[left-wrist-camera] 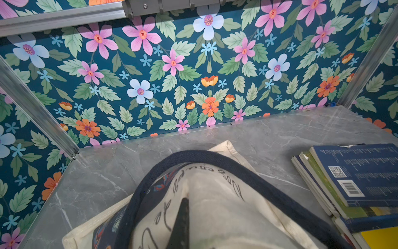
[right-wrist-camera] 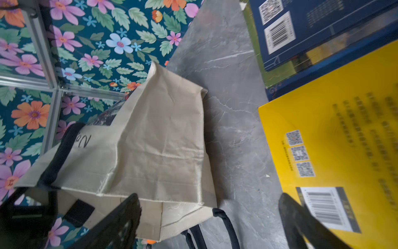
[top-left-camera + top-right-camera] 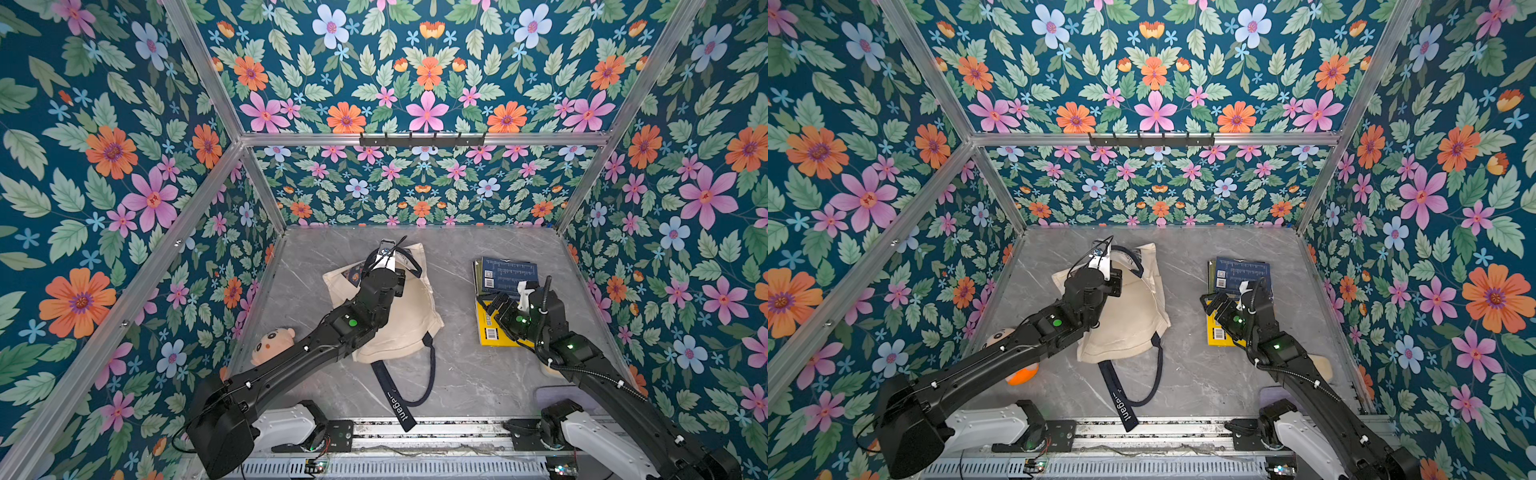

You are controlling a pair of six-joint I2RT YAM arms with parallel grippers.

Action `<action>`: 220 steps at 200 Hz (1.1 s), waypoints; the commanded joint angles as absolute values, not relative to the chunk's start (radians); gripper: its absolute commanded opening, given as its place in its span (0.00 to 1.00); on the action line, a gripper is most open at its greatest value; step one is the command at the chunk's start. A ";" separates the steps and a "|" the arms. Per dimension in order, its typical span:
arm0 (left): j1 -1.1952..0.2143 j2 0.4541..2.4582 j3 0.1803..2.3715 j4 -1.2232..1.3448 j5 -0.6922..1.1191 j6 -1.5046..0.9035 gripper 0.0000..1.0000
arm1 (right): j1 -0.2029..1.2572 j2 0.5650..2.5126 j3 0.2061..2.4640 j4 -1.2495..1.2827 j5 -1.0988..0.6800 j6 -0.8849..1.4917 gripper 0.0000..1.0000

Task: Take out the books from the canvas bag
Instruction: Adjust the canvas bag at the center of the board.

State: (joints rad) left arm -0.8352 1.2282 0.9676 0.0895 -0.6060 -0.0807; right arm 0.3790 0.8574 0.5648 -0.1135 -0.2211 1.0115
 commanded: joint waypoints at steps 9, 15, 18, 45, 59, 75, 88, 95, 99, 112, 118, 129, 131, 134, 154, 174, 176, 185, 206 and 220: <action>-0.832 1.246 1.028 0.057 -0.647 -0.123 0.00 | 0.457 0.840 0.542 0.028 -0.179 0.988 0.99; -0.830 1.251 1.039 0.048 -0.646 -0.127 0.00 | 0.485 0.847 0.551 0.026 -0.164 0.969 0.99; -0.830 1.254 1.046 0.042 -0.647 -0.130 0.00 | 0.499 0.851 0.557 0.026 -0.157 0.959 0.99; -0.809 1.287 1.104 -0.020 -0.655 -0.168 0.00 | 0.600 0.898 0.585 0.014 -0.114 0.926 0.99; -0.794 1.294 1.119 -0.046 -0.644 -0.198 0.00 | 0.622 0.917 0.565 0.052 -0.117 0.936 0.99; -0.788 1.290 1.117 -0.047 -0.638 -0.210 0.00 | 0.640 0.933 0.540 0.083 -0.111 0.946 0.99; -0.786 1.288 1.122 -0.055 -0.638 -0.210 0.00 | 0.652 0.939 0.524 0.101 -0.110 0.947 0.99; -0.785 1.288 1.124 -0.063 -0.640 -0.213 0.00 | 0.664 0.938 0.518 0.102 -0.104 0.943 0.99; -0.783 1.288 1.126 -0.068 -0.640 -0.216 0.00 | 0.671 0.937 0.516 0.100 -0.097 0.940 0.99; -0.778 1.289 1.132 -0.084 -0.640 -0.222 0.00 | 0.703 0.932 0.510 0.087 -0.069 0.922 0.99; -0.776 1.289 1.135 -0.092 -0.643 -0.227 0.00 | 0.724 0.929 0.508 0.077 -0.051 0.913 0.99; -0.773 1.288 1.144 -0.105 -0.646 -0.239 0.00 | 0.758 0.919 0.506 0.055 -0.017 0.891 0.99; -0.773 1.288 1.145 -0.109 -0.646 -0.241 0.00 | 0.765 0.918 0.505 0.051 -0.011 0.889 0.99; -0.773 1.289 1.147 -0.112 -0.644 -0.244 0.00 | 0.773 0.913 0.503 0.045 0.001 0.886 0.99; -0.770 1.292 1.165 -0.134 -0.641 -0.258 0.00 | 0.820 0.883 0.457 0.060 0.054 0.884 0.99; -0.768 1.299 1.183 -0.153 -0.643 -0.264 0.00 | 0.839 0.871 0.402 0.091 0.068 0.912 0.99; -0.768 1.299 1.186 -0.156 -0.644 -0.264 0.00 | 0.842 0.871 0.396 0.094 0.070 0.916 0.99; -0.767 1.304 1.193 -0.166 -0.648 -0.270 0.00 | 0.856 0.873 0.376 0.115 0.077 0.928 0.99; -0.764 1.319 1.216 -0.192 -0.659 -0.293 0.00 | 0.939 0.890 0.353 0.157 0.159 0.946 0.99; -0.764 1.328 1.228 -0.207 -0.668 -0.307 0.00 | 1.004 0.924 0.364 0.175 0.215 0.959 0.98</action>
